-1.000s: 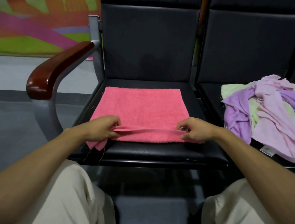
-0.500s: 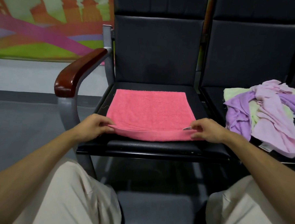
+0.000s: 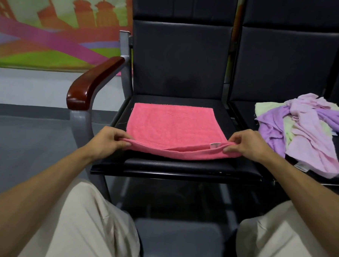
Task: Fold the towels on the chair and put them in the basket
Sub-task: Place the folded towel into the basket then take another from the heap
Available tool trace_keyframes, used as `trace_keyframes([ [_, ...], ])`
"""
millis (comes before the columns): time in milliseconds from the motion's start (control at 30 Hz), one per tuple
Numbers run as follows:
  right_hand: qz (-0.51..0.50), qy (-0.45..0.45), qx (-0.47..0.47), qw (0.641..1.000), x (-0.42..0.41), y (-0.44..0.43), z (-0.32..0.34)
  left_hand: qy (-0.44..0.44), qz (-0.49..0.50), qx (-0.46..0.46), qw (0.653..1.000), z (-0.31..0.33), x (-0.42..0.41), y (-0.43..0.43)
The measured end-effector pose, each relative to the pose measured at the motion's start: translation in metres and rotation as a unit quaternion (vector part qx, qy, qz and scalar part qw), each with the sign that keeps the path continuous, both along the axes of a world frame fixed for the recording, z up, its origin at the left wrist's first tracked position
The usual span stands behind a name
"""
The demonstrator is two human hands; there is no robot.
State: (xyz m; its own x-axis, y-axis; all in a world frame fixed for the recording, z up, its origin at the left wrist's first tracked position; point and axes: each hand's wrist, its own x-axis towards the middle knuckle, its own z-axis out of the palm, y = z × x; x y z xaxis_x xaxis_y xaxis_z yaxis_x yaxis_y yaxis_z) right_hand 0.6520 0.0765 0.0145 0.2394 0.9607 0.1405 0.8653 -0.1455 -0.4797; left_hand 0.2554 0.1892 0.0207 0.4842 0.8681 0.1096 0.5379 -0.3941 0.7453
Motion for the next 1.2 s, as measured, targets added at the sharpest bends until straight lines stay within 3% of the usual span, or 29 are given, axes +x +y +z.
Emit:
trace_keyframes([
  [100, 0.05, -0.007, -0.002, 0.999, -0.004, -0.005, -0.001, 0.013, -0.004, -0.027, 1.0, -0.002, 0.0, -0.002],
  [267, 0.119, 0.056, -0.023, 0.991, -0.003, -0.012, -0.001, 0.019, 0.011, -0.032, 0.999, -0.001, -0.005, -0.002],
  [400, 0.089, 0.115, -0.017, 0.989, -0.001, -0.013, -0.001, 0.025, 0.027, -0.007, 0.999, -0.003, -0.008, -0.001],
  [533, 0.073, 0.155, 0.061, 0.983, -0.005, -0.004, 0.001, -0.037, 0.039, 0.02, 0.998, -0.002, 0.003, 0.003],
  [733, 0.034, 0.2, 0.107, 0.973, -0.007, 0.028, 0.004, -0.073, 0.133, 0.096, 0.984, 0.006, 0.03, 0.04],
  [833, -0.007, 0.206, 0.152, 0.967, 0.004, 0.055, 0.013, -0.089, 0.163, 0.13, 0.974, 0.016, 0.047, 0.068],
  [967, -0.044, 0.174, 0.17, 0.969, 0.015, 0.092, 0.013, -0.08, 0.175, 0.108, 0.975, 0.013, 0.071, 0.103],
  [1200, -0.089, 0.107, 0.11, 0.984, 0.02, 0.139, -0.019, 0.019, 0.188, 0.107, 0.976, -0.023, 0.082, 0.144],
])
